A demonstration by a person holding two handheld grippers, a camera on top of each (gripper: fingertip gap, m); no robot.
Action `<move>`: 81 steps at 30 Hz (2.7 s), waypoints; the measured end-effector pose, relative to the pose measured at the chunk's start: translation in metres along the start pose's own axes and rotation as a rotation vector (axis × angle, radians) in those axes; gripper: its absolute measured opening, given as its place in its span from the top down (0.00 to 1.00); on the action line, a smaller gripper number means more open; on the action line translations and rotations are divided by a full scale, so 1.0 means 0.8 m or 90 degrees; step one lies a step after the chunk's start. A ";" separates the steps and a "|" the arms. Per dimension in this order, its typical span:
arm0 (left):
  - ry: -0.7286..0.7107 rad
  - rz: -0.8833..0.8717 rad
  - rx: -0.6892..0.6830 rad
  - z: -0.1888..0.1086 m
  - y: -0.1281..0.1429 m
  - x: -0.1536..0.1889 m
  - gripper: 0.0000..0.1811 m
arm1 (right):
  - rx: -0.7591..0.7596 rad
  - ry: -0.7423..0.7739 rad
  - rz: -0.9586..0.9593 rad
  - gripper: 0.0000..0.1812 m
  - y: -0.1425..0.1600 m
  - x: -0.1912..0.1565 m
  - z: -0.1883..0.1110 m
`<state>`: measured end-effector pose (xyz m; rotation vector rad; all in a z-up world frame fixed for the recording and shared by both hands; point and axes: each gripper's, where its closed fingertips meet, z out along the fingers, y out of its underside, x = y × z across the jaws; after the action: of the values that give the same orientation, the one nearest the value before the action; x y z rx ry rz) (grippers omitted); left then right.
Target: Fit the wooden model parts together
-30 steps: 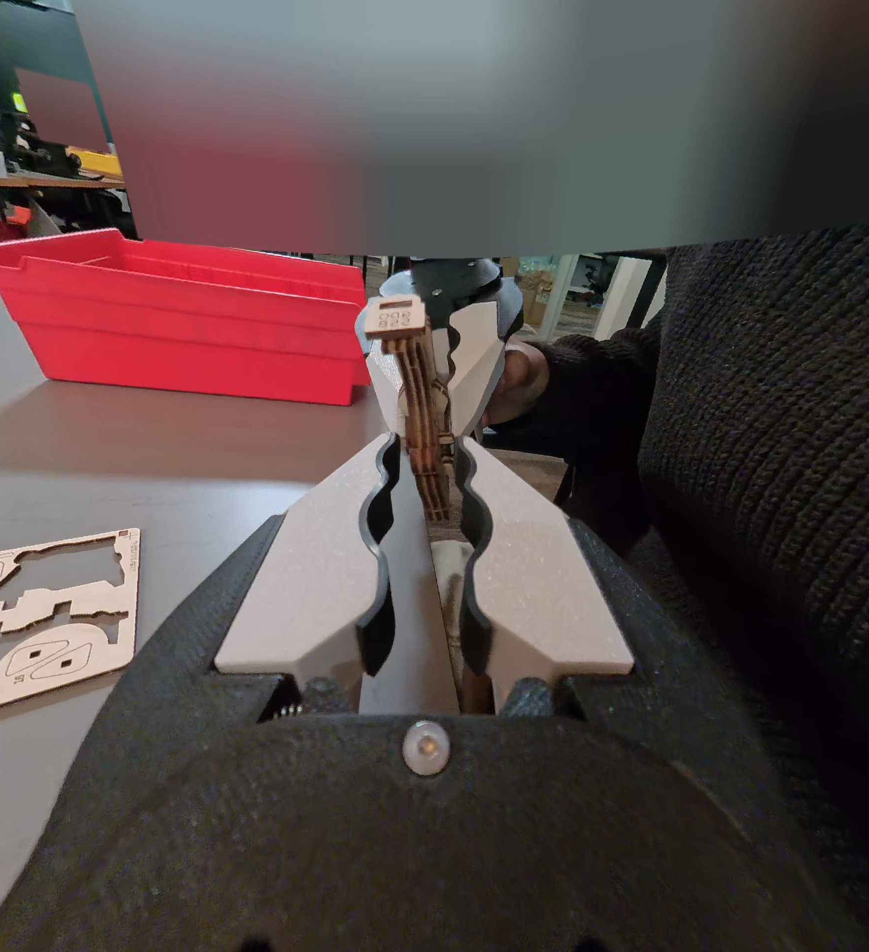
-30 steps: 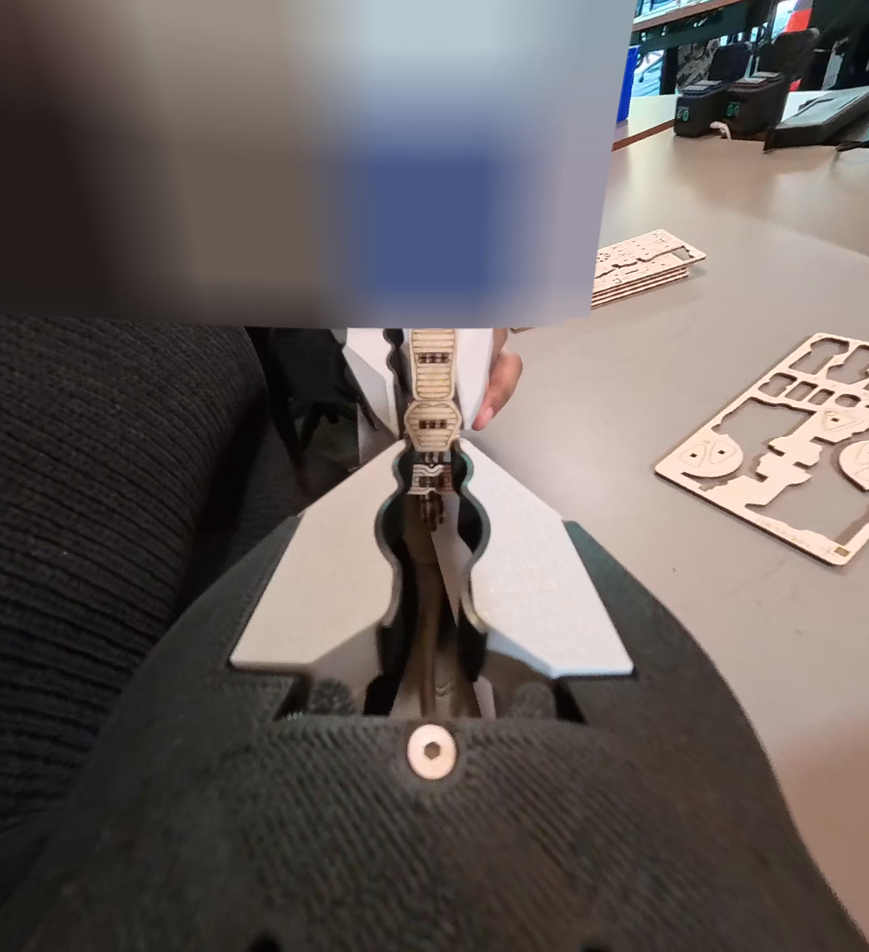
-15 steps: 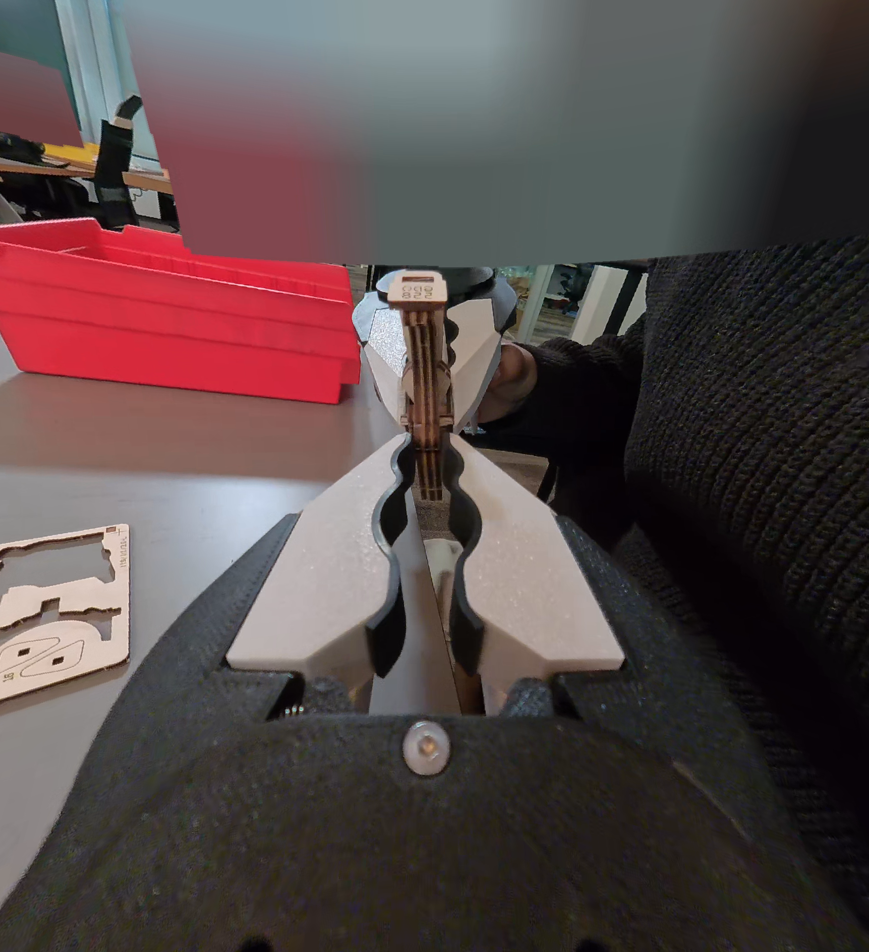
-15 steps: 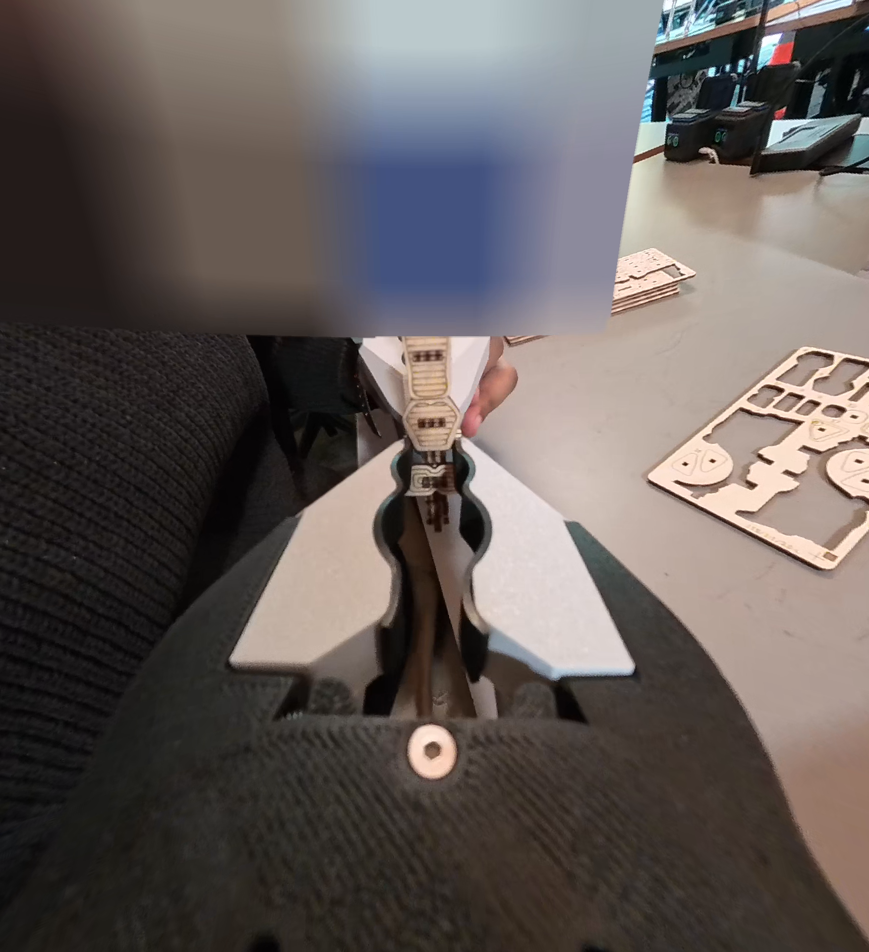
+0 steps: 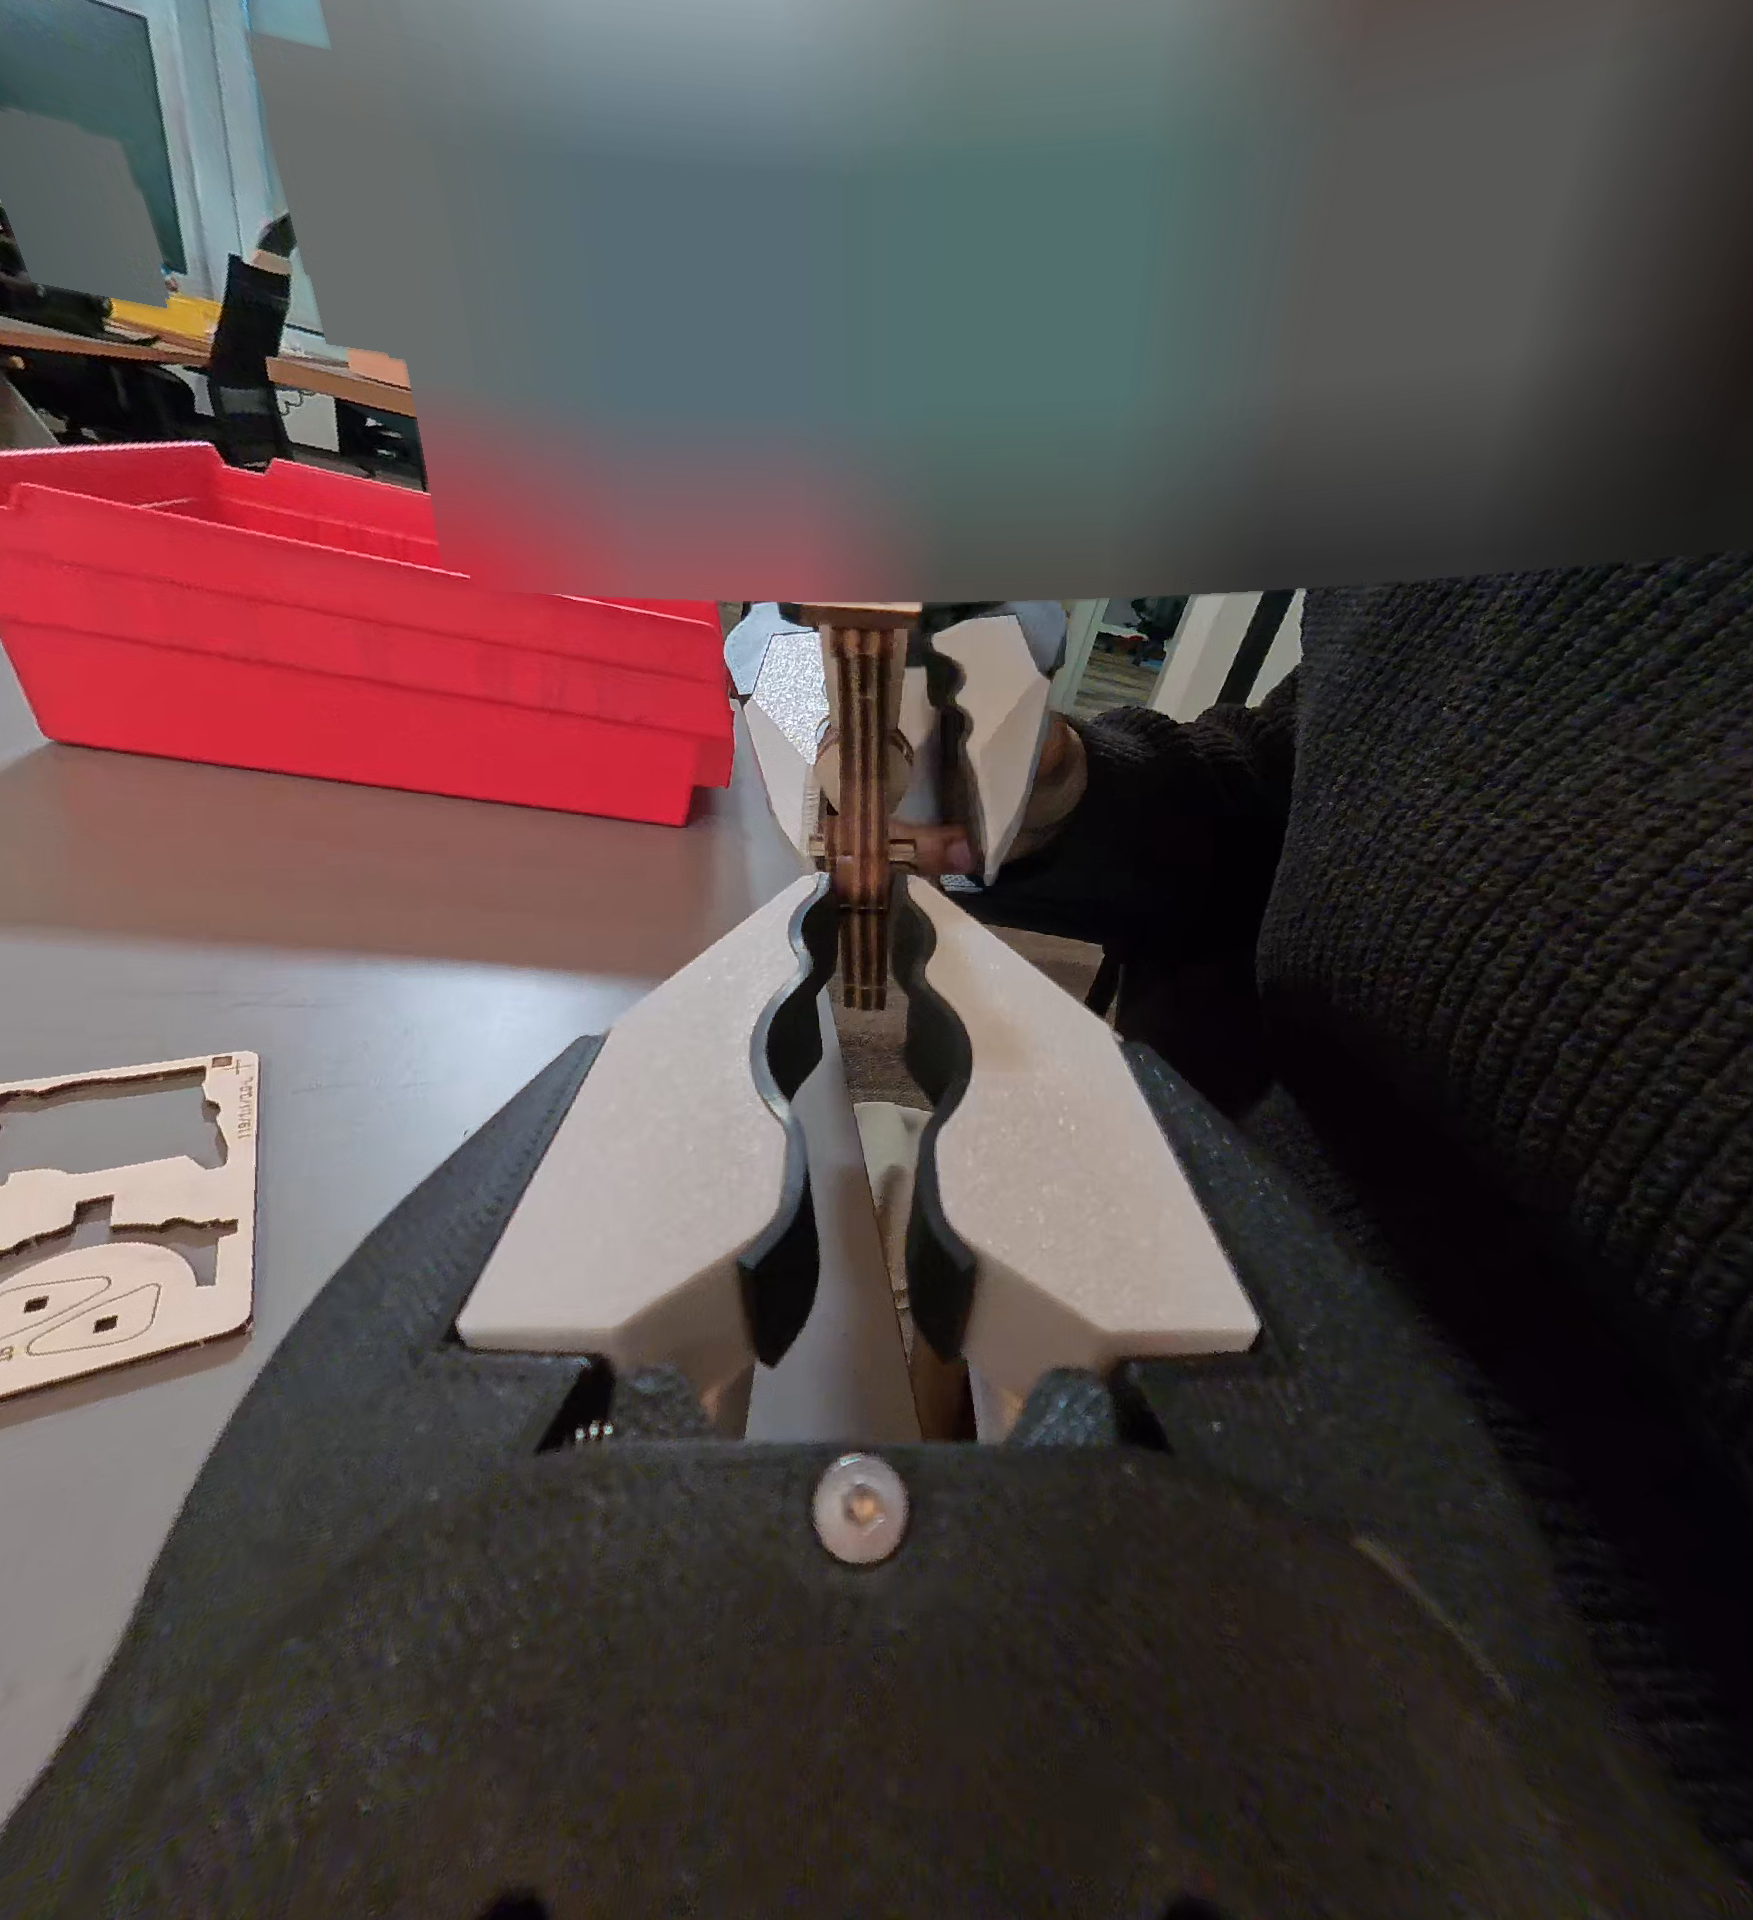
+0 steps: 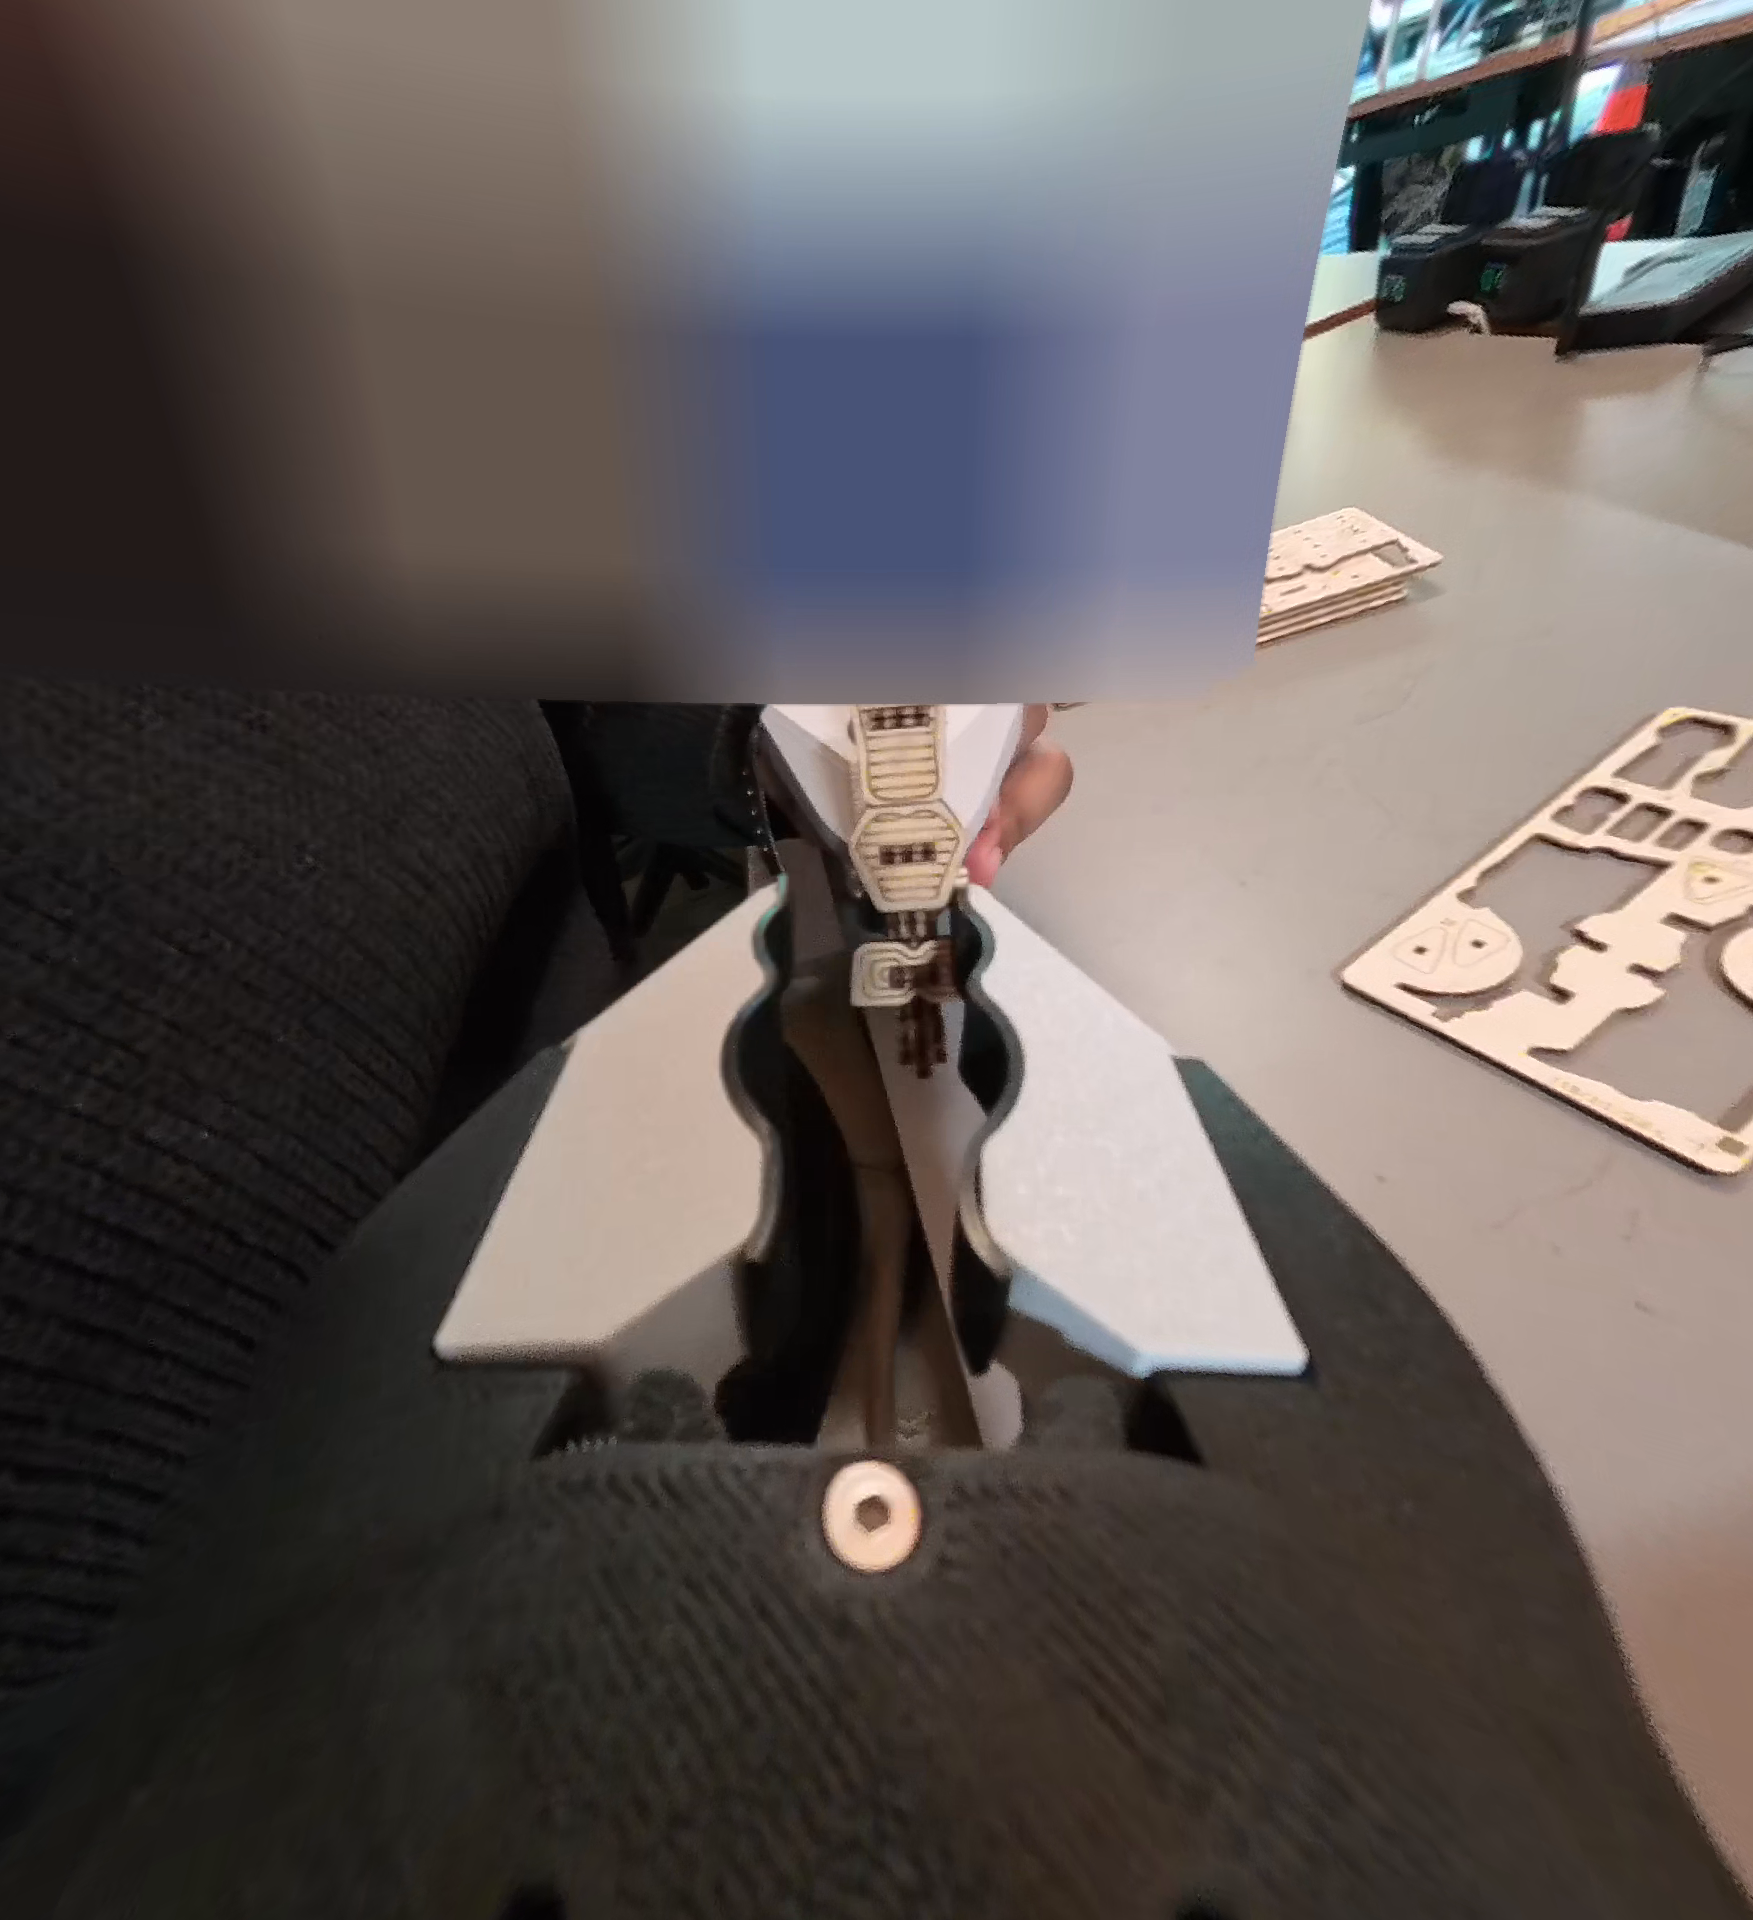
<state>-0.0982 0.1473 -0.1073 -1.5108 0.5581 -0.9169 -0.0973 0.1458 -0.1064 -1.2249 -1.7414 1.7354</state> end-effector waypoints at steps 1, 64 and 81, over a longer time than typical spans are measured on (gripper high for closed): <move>0.003 -0.004 0.002 0.000 0.000 0.000 0.96 | 0.000 -0.006 0.009 0.84 0.000 -0.001 0.001; -0.007 0.144 0.024 0.003 -0.010 0.030 0.93 | -0.073 0.086 -0.204 0.91 0.004 -0.015 0.008; 0.001 0.118 0.037 0.006 -0.010 0.028 0.94 | -0.072 0.079 -0.190 0.91 0.004 -0.017 0.007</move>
<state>-0.0829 0.1333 -0.0940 -1.3819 0.6559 -0.7841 -0.0935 0.1310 -0.1059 -1.0295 -1.8590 1.3789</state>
